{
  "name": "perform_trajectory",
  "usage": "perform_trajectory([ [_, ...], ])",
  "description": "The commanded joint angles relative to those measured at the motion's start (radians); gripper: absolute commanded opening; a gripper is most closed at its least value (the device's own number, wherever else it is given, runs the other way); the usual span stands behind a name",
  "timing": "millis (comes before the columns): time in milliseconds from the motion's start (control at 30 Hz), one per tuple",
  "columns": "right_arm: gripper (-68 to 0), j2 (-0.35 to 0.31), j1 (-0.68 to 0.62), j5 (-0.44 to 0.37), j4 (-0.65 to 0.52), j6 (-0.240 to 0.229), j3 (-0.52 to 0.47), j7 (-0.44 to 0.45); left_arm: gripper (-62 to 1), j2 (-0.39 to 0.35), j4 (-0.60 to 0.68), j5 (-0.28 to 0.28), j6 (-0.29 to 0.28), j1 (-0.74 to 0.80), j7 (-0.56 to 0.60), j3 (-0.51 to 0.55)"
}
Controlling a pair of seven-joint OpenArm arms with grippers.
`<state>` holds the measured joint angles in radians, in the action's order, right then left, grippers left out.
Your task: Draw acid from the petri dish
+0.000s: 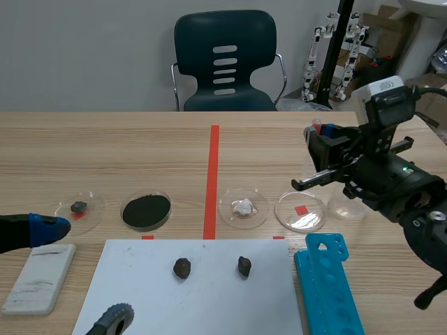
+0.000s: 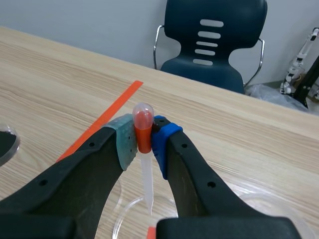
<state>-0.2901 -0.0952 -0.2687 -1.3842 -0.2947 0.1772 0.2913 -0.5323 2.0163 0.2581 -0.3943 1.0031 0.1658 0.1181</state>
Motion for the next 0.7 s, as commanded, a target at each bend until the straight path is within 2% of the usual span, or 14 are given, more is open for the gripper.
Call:
perform_trajectory([
  [0,-59.9,0.002,0.012,-0.003,-0.004,-0.011,-0.003,0.038,1.4,0.005,0.011,0.01,0.0,0.007,0.014,-0.006],
  [367,-59.9,0.002,0.012,-0.003,0.052,-0.013,0.029,0.106,1.4,0.005,0.011,0.01,0.0,0.007,0.014,-0.006],
  [667,-59.9,0.003,0.011,0.0,0.053,-0.008,0.067,0.122,1.4,0.005,0.011,0.01,0.0,0.007,0.014,-0.006],
])
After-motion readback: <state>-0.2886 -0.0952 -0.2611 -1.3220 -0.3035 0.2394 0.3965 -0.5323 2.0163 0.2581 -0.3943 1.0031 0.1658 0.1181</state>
